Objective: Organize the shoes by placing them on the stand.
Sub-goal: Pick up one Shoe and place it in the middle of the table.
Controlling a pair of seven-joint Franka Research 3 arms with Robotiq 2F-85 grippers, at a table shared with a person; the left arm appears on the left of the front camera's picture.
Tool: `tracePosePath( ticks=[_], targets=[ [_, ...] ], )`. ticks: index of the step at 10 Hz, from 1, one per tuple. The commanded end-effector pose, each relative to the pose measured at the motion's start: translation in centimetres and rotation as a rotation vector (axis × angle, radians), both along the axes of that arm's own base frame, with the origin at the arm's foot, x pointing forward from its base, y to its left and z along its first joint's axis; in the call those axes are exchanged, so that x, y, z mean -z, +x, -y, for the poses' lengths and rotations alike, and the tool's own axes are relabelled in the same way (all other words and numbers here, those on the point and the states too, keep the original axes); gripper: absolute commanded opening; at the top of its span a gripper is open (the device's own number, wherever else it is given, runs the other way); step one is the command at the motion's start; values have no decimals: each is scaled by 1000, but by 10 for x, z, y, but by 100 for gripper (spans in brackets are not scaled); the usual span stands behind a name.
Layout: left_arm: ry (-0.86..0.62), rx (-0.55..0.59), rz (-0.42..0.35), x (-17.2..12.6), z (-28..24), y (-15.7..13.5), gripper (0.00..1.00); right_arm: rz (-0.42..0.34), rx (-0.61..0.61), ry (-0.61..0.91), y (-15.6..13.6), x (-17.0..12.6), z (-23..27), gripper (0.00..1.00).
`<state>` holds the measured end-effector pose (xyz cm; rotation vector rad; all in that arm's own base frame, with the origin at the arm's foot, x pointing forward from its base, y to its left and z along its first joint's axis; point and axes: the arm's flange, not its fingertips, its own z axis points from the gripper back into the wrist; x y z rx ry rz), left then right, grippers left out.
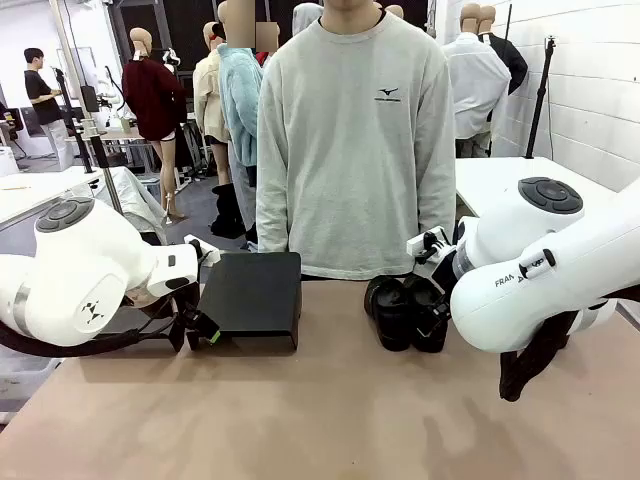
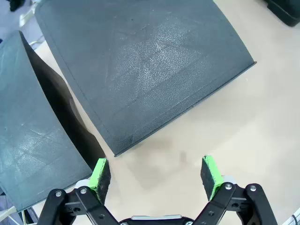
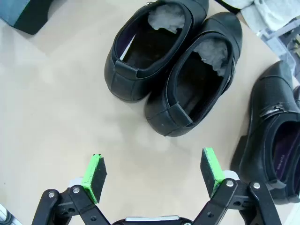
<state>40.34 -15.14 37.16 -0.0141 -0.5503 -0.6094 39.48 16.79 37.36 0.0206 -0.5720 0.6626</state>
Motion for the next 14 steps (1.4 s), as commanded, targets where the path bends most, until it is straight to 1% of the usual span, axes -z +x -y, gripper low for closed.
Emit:
tracePosePath(
  ticks=[1, 13, 14],
  targets=[
    [0, 0, 0, 0, 0, 0, 100, 0, 0, 0, 0, 0, 0, 100],
    [3, 5, 1, 0, 2, -1, 100, 0, 0, 0, 0, 0, 0, 100],
    [38, 18, 43, -19, -8, -9, 100, 28, 7, 24, -1, -22, 28, 100]
  ],
)
